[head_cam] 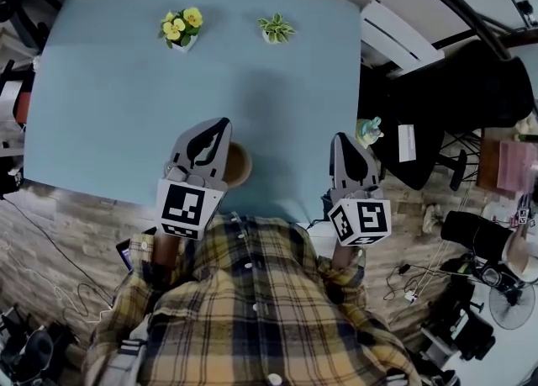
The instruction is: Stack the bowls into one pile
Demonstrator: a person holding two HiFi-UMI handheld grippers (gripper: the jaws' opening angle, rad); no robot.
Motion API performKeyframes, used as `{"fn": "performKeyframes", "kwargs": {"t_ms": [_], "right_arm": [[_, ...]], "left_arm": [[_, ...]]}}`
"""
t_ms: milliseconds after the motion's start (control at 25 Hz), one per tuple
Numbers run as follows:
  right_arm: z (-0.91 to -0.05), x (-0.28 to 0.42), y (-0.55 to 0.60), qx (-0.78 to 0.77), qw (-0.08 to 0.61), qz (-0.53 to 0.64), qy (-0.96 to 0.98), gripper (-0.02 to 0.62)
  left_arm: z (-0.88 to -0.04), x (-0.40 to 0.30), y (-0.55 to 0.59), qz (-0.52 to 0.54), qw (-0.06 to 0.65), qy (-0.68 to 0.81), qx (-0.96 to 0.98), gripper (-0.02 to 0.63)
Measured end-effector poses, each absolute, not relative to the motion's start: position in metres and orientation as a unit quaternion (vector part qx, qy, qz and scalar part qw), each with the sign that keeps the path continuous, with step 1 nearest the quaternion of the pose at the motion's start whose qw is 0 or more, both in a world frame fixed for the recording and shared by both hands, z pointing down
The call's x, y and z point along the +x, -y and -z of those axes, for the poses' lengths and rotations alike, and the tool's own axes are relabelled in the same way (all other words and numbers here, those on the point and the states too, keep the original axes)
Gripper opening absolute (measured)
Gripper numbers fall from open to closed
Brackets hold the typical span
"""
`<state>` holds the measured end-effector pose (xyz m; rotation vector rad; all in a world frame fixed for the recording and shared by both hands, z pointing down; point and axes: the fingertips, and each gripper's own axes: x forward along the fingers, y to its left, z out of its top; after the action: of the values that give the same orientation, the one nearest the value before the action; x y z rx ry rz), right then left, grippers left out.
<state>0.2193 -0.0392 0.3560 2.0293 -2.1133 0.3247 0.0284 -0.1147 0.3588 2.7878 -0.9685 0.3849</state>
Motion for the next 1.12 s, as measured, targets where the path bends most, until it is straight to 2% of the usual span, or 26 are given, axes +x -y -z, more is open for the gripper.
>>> {"fn": "performKeyframes", "kwargs": {"t_ms": [280, 1120], "right_arm": [[-0.356, 0.220, 0.033, 0.690, 0.074, -0.110, 0.711, 0.002], [-0.357, 0.219, 0.032, 0.687, 0.077, -0.106, 0.715, 0.002]], "left_arm": [[-0.357, 0.021, 0.115, -0.126, 0.086, 0.336, 0.930, -0.009], [-0.358, 0.013, 0.114, -0.129, 0.089, 0.353, 0.922, -0.009]]}}
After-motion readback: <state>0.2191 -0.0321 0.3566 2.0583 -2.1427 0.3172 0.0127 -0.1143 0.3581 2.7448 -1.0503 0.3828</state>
